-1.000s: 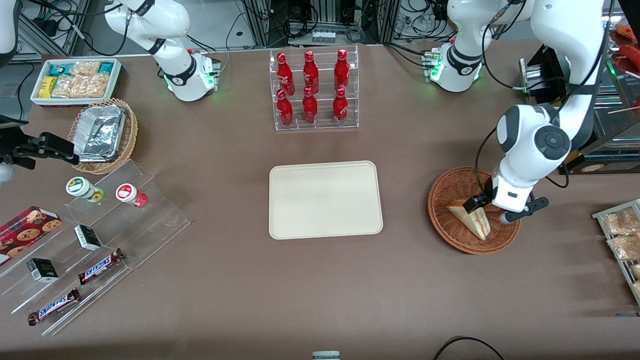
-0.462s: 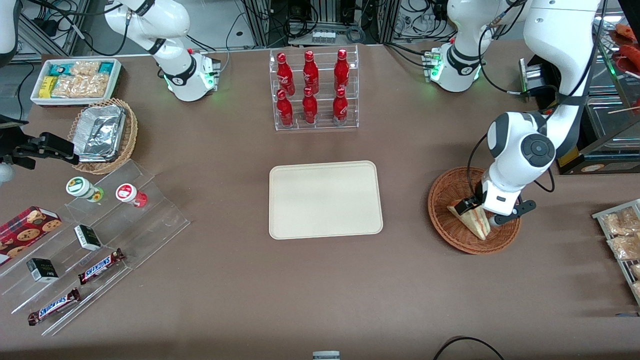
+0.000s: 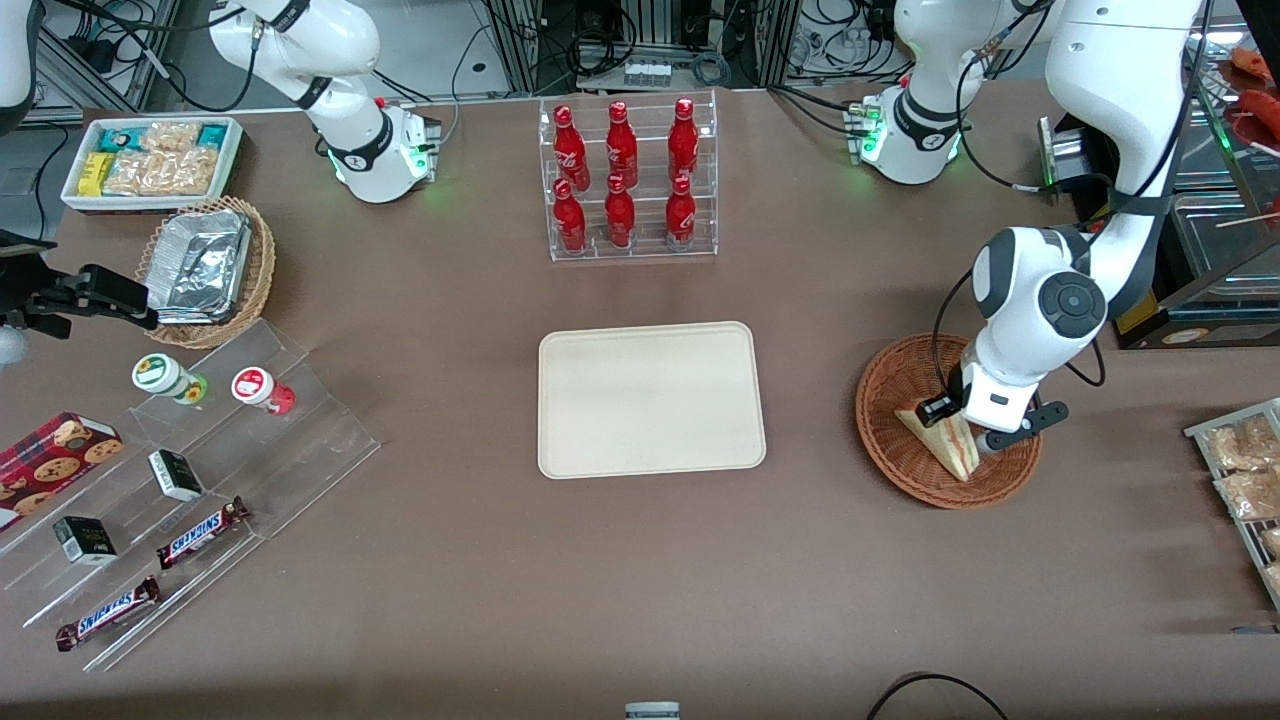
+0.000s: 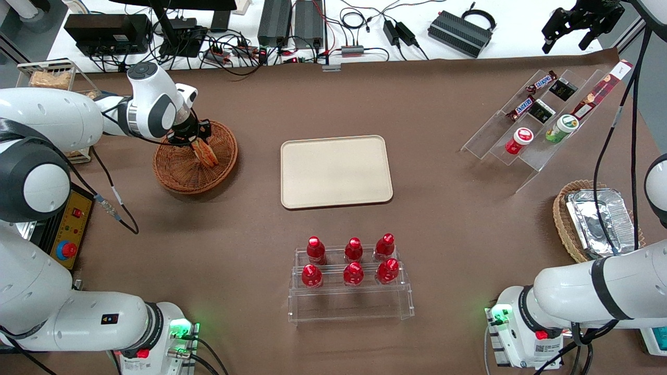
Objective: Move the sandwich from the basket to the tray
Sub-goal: 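Lift the sandwich and carry it with the left gripper over the cream tray, then lower the sandwich onto the tray and open the left gripper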
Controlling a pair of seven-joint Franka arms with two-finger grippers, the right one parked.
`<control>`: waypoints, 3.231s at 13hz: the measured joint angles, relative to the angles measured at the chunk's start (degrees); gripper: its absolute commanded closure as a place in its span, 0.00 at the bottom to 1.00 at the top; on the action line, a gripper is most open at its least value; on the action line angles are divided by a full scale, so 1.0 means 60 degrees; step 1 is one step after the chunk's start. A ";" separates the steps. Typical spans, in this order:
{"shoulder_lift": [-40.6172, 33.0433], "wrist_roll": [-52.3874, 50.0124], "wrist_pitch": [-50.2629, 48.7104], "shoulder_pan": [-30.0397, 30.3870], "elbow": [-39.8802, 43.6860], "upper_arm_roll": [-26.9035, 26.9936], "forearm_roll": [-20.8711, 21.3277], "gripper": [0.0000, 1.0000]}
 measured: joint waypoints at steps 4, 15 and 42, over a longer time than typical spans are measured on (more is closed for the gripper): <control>-0.0359 0.0095 -0.1981 -0.0026 0.1115 -0.0099 0.0007 1.00; -0.0024 -0.0574 -0.5104 -0.1312 0.4422 -0.2131 0.0416 1.00; 0.3566 -0.3268 -0.4615 -0.4794 0.7233 -0.1985 0.2068 0.01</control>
